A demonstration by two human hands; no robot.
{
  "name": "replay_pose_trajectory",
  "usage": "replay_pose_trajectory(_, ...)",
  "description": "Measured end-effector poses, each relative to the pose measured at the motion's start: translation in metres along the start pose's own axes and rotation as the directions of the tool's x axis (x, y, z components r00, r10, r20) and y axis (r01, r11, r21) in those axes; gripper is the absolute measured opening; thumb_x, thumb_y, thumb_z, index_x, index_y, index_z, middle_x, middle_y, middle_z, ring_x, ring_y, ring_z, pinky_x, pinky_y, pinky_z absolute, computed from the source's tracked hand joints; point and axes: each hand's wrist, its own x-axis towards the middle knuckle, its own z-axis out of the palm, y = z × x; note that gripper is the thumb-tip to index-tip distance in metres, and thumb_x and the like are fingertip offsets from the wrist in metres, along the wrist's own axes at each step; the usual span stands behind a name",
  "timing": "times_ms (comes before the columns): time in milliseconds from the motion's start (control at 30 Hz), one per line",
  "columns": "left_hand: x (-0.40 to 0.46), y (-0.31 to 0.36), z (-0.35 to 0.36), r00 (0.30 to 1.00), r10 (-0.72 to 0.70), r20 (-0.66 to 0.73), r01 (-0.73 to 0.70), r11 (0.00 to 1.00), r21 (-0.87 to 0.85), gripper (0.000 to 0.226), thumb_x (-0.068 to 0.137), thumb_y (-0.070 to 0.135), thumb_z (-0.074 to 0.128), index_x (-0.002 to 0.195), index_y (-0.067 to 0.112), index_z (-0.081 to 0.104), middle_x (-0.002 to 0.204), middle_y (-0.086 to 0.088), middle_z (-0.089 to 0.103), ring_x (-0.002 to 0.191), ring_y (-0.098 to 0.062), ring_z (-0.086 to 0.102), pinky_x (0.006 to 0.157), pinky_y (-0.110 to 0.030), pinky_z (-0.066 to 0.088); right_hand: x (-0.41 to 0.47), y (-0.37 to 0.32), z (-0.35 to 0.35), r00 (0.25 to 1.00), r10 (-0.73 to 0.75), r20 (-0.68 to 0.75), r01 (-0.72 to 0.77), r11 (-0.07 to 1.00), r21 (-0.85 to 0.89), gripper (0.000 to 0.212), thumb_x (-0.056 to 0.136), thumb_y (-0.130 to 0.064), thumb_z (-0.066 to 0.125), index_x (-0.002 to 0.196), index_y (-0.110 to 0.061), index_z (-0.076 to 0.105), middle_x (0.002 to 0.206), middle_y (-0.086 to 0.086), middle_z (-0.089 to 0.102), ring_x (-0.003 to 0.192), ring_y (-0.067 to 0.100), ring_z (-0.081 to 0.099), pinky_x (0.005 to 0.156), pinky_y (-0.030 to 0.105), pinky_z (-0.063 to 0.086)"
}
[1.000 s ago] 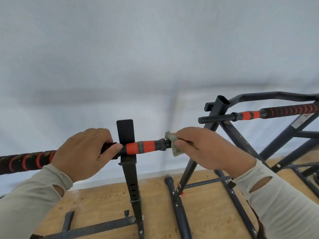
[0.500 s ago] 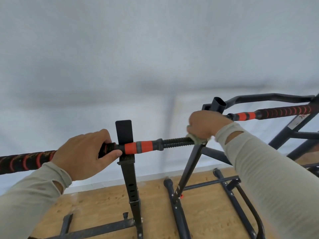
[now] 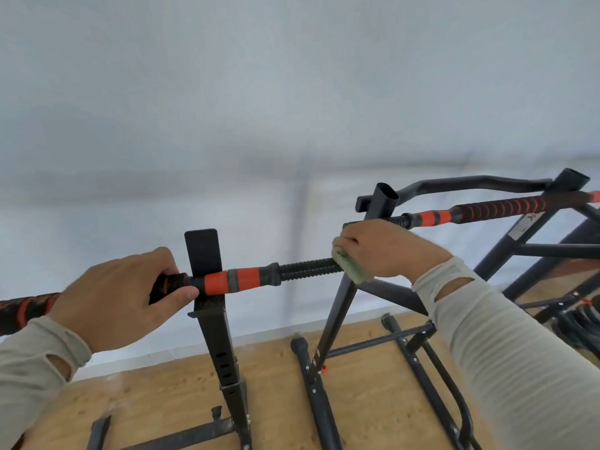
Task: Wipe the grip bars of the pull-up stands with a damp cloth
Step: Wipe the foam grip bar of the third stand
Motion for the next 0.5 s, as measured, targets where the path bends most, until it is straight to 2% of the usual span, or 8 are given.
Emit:
replay_pose_trajectory(33, 0.000, -0.001, 0.001, 1.000, -0.001, 0.000, 0.001, 1.000, 0.000, 0.070, 0.071, 0.095, 0.003, 0.078, 0.038, 0.043, 0.055, 0.017, 0.052, 0.046, -0.007, 0.051, 0.047, -0.020, 0.035, -0.001, 0.005, -0.001, 0.999, -0.030, 0.041, 0.034, 0.992, -0.121, 0.035, 0.106, -0.019, 0.034, 0.138, -0.012, 0.050, 0.126, 0.004, 0.054, 0.119, 0.024, 0.056, 0.096, 0.035, 0.047)
replay_pose_trajectory(100, 0.000, -0.001, 0.001, 1.000, -0.005, -0.004, 0.005, 1.000, 0.003, 0.070, 0.071, 0.095, 0.004, 0.078, 0.038, 0.044, 0.055, 0.016, 0.052, 0.047, -0.006, 0.051, 0.047, -0.021, 0.037, -0.001, -0.003, -0.002, 0.995, -0.104, 0.003, 0.101, 0.966, -0.236, 0.034, 0.105, -0.021, 0.030, 0.129, -0.013, 0.053, 0.116, 0.002, 0.054, 0.112, 0.026, 0.060, 0.090, 0.038, 0.050)
replay_pose_trajectory(233, 0.000, -0.003, 0.000, 1.000, -0.016, 0.011, 0.016, 1.000, -0.010, 0.062, 0.075, 0.092, 0.014, 0.078, 0.038, 0.044, 0.055, 0.016, 0.053, 0.046, -0.006, 0.052, 0.047, -0.024, 0.041, 0.005, -0.064, 0.004, 0.961, -0.154, -0.228, 0.167, 0.985, 0.039, 0.014, 0.107, -0.027, 0.047, 0.110, -0.016, 0.056, 0.097, -0.003, 0.051, 0.084, 0.026, 0.060, 0.070, 0.037, 0.049)
replay_pose_trajectory(300, 0.000, -0.004, 0.000, 0.999, -0.038, 0.031, 0.039, 0.999, -0.022, 0.048, 0.081, 0.083, 0.027, 0.079, 0.038, 0.045, 0.057, 0.016, 0.055, 0.048, -0.006, 0.053, 0.050, -0.027, 0.045, 0.007, -0.082, 0.012, 0.924, -0.166, -0.345, 0.202, 0.977, 0.072, 0.008, 0.104, -0.022, 0.051, 0.106, -0.016, 0.056, 0.090, -0.003, 0.051, 0.073, 0.025, 0.057, 0.066, 0.036, 0.047)
replay_pose_trajectory(333, 0.001, -0.004, 0.000, 0.997, -0.053, 0.048, 0.054, 0.998, -0.025, 0.044, 0.082, 0.080, 0.031, 0.079, 0.038, 0.046, 0.058, 0.015, 0.056, 0.049, -0.007, 0.054, 0.051, -0.029, 0.047, 0.006, -0.081, 0.018, 0.913, -0.127, -0.387, 0.174, 0.981, 0.090, 0.009, 0.104, -0.022, 0.050, 0.101, -0.016, 0.056, 0.085, -0.003, 0.053, 0.068, 0.025, 0.057, 0.065, 0.036, 0.047)
replay_pose_trajectory(400, 0.001, -0.004, -0.001, 0.995, -0.068, 0.073, 0.069, 0.997, -0.015, 0.041, 0.079, 0.077, 0.038, 0.080, 0.037, 0.048, 0.058, 0.015, 0.057, 0.049, -0.007, 0.055, 0.052, -0.029, 0.048, -0.003, -0.064, 0.022, 0.886, -0.003, -0.463, 0.104, 0.976, 0.192, 0.027, 0.108, -0.029, 0.044, 0.086, -0.016, 0.053, 0.071, -0.003, 0.057, 0.062, 0.023, 0.057, 0.064, 0.037, 0.046)
replay_pose_trajectory(500, 0.002, -0.002, -0.001, 0.994, -0.069, 0.087, 0.071, 0.997, -0.015, 0.038, 0.078, 0.075, 0.041, 0.080, 0.037, 0.049, 0.057, 0.015, 0.056, 0.048, -0.008, 0.055, 0.050, -0.027, 0.047, -0.028, -0.020, 0.031, 0.895, 0.238, -0.377, -0.090, 0.924, 0.371, 0.035, 0.109, -0.031, 0.042, 0.080, -0.018, 0.057, 0.069, -0.008, 0.056, 0.065, 0.016, 0.057, 0.065, 0.031, 0.046)
